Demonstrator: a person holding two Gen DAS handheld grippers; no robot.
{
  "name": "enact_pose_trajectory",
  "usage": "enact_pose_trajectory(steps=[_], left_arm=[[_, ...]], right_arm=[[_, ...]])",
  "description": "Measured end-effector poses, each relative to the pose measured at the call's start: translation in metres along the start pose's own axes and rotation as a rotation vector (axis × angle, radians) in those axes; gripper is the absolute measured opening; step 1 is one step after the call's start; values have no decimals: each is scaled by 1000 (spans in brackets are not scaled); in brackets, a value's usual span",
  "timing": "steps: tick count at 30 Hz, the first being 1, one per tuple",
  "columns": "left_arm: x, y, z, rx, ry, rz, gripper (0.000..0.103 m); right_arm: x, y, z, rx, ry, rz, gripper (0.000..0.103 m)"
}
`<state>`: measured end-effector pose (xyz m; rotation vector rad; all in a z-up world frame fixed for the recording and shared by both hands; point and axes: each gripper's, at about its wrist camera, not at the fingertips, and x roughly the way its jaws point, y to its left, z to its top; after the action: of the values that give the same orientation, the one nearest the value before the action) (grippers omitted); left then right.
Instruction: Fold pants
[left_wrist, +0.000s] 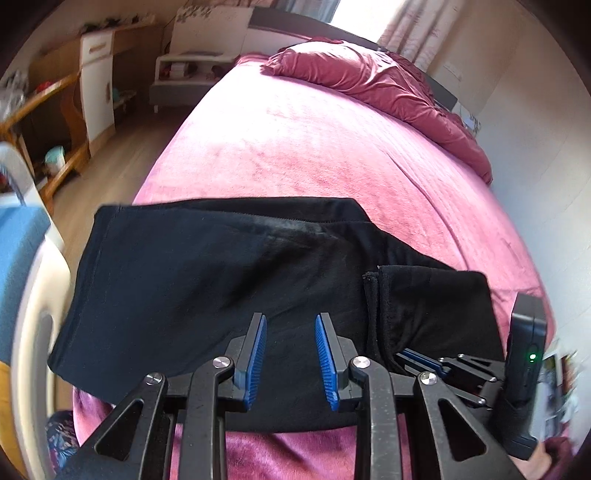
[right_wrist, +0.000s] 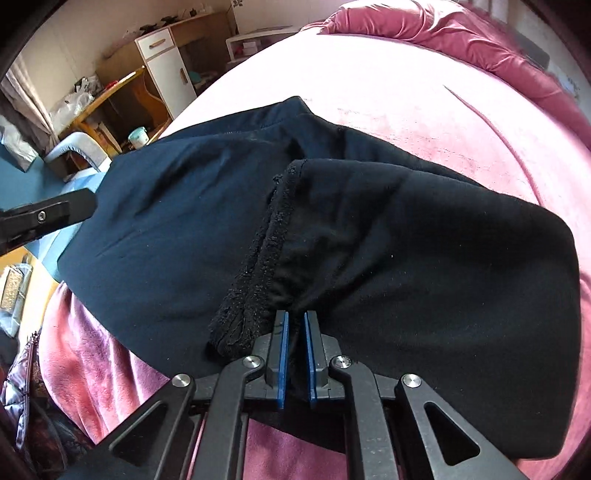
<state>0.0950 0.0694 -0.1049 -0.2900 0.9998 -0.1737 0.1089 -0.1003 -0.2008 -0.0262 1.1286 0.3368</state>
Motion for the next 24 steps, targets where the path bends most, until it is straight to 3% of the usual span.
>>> enact_pose_trajectory(steps=[5, 10, 15, 18, 21, 24], left_arm=[[-19, 65, 7, -209, 21, -69, 31], [-53, 151, 5, -442, -32, -24, 30], [-69, 237, -28, -720, -32, -6, 30], [-69, 264, -49, -835, -48, -29, 31], [-58, 271, -58, -872, -42, -38, 31], [-38, 272, -66, -893, 14, -72, 33]], right_arm=[[-4, -2, -8, 12, -20, 4, 9], [-5, -17, -9, 68, -28, 44, 10], [-2, -36, -12, 131, -27, 107, 10], [-2, -39, -13, 130, -31, 113, 10], [-2, -39, -16, 134, -37, 109, 10], [-3, -39, -16, 124, -46, 95, 10]])
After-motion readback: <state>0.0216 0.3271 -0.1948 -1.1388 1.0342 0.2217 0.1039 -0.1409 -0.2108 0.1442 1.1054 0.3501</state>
